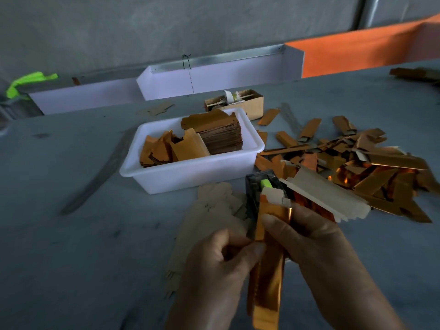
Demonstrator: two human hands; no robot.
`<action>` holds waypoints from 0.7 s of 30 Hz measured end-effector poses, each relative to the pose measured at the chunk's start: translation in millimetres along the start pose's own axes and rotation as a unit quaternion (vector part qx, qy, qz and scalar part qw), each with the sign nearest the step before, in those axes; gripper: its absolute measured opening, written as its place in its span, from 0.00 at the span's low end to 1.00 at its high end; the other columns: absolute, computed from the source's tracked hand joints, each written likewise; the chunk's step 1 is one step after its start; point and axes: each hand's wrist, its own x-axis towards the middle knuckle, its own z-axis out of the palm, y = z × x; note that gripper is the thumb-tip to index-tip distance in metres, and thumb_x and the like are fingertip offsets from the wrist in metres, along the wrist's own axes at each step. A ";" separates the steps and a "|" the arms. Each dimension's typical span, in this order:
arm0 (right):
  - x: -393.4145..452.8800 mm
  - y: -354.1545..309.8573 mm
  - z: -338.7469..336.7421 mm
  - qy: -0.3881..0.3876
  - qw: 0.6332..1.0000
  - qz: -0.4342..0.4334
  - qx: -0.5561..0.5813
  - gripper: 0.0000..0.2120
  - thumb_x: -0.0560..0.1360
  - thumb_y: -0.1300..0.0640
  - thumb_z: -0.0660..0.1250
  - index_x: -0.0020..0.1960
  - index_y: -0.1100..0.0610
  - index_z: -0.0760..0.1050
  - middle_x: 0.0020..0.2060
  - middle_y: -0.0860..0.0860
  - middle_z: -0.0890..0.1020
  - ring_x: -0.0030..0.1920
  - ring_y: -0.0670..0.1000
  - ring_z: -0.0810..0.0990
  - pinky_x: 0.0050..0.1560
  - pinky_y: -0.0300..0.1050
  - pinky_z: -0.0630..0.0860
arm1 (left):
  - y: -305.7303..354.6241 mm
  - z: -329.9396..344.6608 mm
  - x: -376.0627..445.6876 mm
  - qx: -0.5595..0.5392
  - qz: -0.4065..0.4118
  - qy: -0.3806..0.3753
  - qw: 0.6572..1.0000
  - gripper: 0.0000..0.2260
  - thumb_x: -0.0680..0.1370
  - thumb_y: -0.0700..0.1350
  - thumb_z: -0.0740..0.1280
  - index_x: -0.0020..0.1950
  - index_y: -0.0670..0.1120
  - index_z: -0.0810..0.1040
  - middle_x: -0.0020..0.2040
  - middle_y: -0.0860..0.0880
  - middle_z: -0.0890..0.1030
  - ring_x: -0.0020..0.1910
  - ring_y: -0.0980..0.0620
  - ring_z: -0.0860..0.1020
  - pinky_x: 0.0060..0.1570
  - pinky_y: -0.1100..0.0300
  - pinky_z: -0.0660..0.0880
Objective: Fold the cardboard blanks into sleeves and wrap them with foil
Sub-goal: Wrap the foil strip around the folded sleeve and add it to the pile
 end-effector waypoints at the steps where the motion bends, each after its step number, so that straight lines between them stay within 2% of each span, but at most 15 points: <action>1: 1.2 -2.8 -5.3 0.009 1.000 -0.012 -0.025 0.13 0.63 0.44 0.64 0.41 0.49 0.80 0.35 0.54 0.81 0.39 0.53 0.80 0.41 0.49 0.78 | -2.1 1.0 0.4 -0.001 0.019 0.029 0.999 0.06 0.71 0.47 0.73 0.35 0.49 0.80 0.20 0.54 0.73 0.19 0.62 0.68 0.22 0.70 0.63; 3: 4.9 -7.0 -22.6 0.066 0.995 -0.036 -0.071 0.10 0.67 0.44 0.64 0.41 0.47 0.80 0.36 0.45 0.83 0.37 0.43 0.81 0.34 0.43 0.74 | -9.3 2.6 1.8 0.005 0.047 0.107 0.993 0.06 0.71 0.49 0.71 0.34 0.51 0.79 0.22 0.53 0.74 0.20 0.61 0.69 0.23 0.67 0.65; 4: 7.0 -8.3 -32.9 0.100 0.990 -0.045 -0.086 0.07 0.70 0.47 0.65 0.40 0.48 0.80 0.35 0.42 0.82 0.35 0.40 0.80 0.33 0.40 0.71 | -12.9 2.8 3.1 0.008 0.053 0.137 0.989 0.05 0.71 0.50 0.71 0.36 0.53 0.79 0.23 0.52 0.76 0.22 0.59 0.71 0.24 0.64 0.67; 6: 9.3 -6.4 -47.8 0.124 0.983 -0.046 -0.128 0.06 0.73 0.53 0.66 0.38 0.49 0.79 0.33 0.43 0.81 0.33 0.41 0.79 0.31 0.39 0.70 | -17.6 3.3 5.5 -0.017 0.044 0.154 0.987 0.03 0.72 0.50 0.70 0.38 0.56 0.79 0.25 0.52 0.76 0.23 0.58 0.71 0.25 0.61 0.68; 8: 9.7 1.2 -49.3 0.090 0.979 -0.016 -0.180 0.08 0.73 0.54 0.66 0.37 0.48 0.78 0.30 0.47 0.81 0.34 0.46 0.79 0.33 0.41 0.72 | -18.9 5.3 7.0 -0.069 0.005 0.133 0.989 0.05 0.74 0.47 0.70 0.37 0.54 0.79 0.24 0.52 0.75 0.22 0.57 0.69 0.23 0.61 0.65; 11: 9.9 14.0 -41.7 0.064 0.971 0.010 -0.231 0.07 0.72 0.51 0.67 0.35 0.44 0.77 0.31 0.44 0.80 0.36 0.43 0.78 0.34 0.39 0.70 | -18.5 10.0 8.7 -0.139 -0.047 0.092 0.985 0.12 0.74 0.37 0.68 0.32 0.48 0.80 0.25 0.49 0.75 0.21 0.57 0.70 0.19 0.65 0.66; 13: 12.6 19.0 -39.5 0.067 0.968 0.011 -0.240 0.05 0.72 0.49 0.68 0.36 0.45 0.77 0.33 0.42 0.80 0.37 0.42 0.77 0.34 0.37 0.69 | -18.1 15.5 7.8 -0.152 -0.060 0.064 0.984 0.13 0.73 0.34 0.68 0.31 0.47 0.81 0.27 0.47 0.77 0.23 0.56 0.73 0.22 0.66 0.69; 17: 20.6 21.4 -36.4 0.063 0.958 0.001 -0.281 0.05 0.72 0.49 0.67 0.38 0.45 0.76 0.35 0.41 0.77 0.38 0.41 0.75 0.32 0.34 0.66 | -16.2 31.6 4.1 -0.168 -0.075 0.043 0.982 0.10 0.73 0.39 0.71 0.33 0.50 0.83 0.31 0.47 0.82 0.29 0.53 0.79 0.29 0.63 0.75; 21: 24.9 24.4 -34.6 0.039 0.955 0.026 -0.293 0.07 0.75 0.54 0.66 0.38 0.48 0.76 0.34 0.45 0.79 0.37 0.43 0.77 0.32 0.35 0.67 | -15.5 45.2 2.5 -0.183 -0.096 0.046 0.977 0.09 0.74 0.43 0.71 0.35 0.53 0.83 0.36 0.49 0.85 0.34 0.54 0.82 0.33 0.65 0.76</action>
